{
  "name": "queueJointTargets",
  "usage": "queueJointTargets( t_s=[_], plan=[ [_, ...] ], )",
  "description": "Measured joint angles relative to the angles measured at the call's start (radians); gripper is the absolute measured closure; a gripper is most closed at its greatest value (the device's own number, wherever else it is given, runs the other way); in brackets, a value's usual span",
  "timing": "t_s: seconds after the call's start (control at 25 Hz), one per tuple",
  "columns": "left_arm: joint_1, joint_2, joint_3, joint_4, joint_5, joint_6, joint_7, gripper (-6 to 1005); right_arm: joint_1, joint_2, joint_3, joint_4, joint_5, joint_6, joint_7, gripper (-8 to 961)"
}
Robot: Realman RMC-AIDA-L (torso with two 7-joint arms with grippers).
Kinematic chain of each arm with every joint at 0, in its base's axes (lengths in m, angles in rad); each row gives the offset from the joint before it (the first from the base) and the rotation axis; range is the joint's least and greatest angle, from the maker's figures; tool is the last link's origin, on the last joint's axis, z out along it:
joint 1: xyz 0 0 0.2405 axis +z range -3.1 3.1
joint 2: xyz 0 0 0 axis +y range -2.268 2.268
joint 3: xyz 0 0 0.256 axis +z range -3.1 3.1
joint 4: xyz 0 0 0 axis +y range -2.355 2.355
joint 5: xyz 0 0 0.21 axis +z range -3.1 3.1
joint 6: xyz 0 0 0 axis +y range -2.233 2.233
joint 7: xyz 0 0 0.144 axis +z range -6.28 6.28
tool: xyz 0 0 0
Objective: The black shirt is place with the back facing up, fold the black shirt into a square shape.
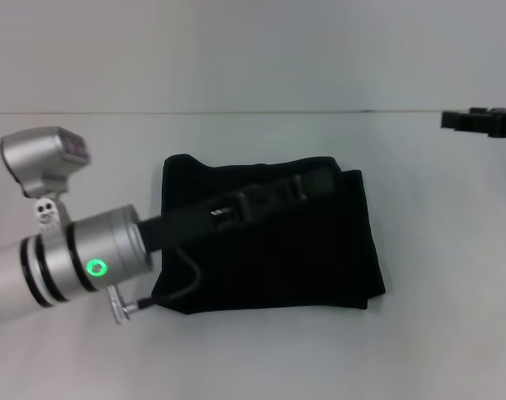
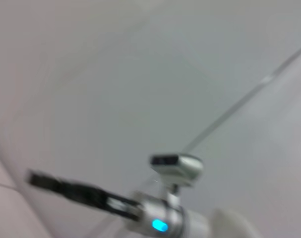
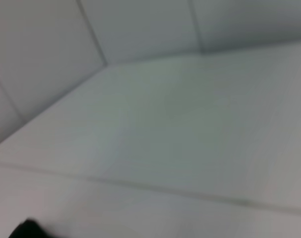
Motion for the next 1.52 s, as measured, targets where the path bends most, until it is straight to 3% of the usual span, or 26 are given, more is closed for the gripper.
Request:
queueJointTargets(
  t_s=[0.24, 0.56, 0.84, 1.04, 1.52],
  plan=[
    [0.037, 0.013, -0.012, 0.107, 0.001, -0.153, 0.043, 325, 0.044, 0.009, -0.058, 0.024, -0.058, -0.105, 0.15, 251],
    [0.047, 0.053, 0.019, 0.205, 0.07, -0.183, 0.131, 47, 0.099, 0.044, -0.074, 0.125, -0.061, -0.141, 0.198, 251],
    [0.052, 0.06, 0.038, 0.258, 0.173, -0.174, 0.311, 51, 0.127, 0.08, -0.117, 0.178, -0.062, -0.034, 0.236, 252],
    [0.048, 0.058, 0.075, 0.259, 0.188, -0.182, 0.345, 53, 0.142, 0.105, -0.14, 0.193, -0.063, 0.018, 0.257, 252],
    [0.048, 0.053, 0.098, 0.26, 0.19, -0.186, 0.347, 60, 0.146, 0.125, -0.143, 0.206, -0.063, 0.06, 0.261, 249]
  ],
)
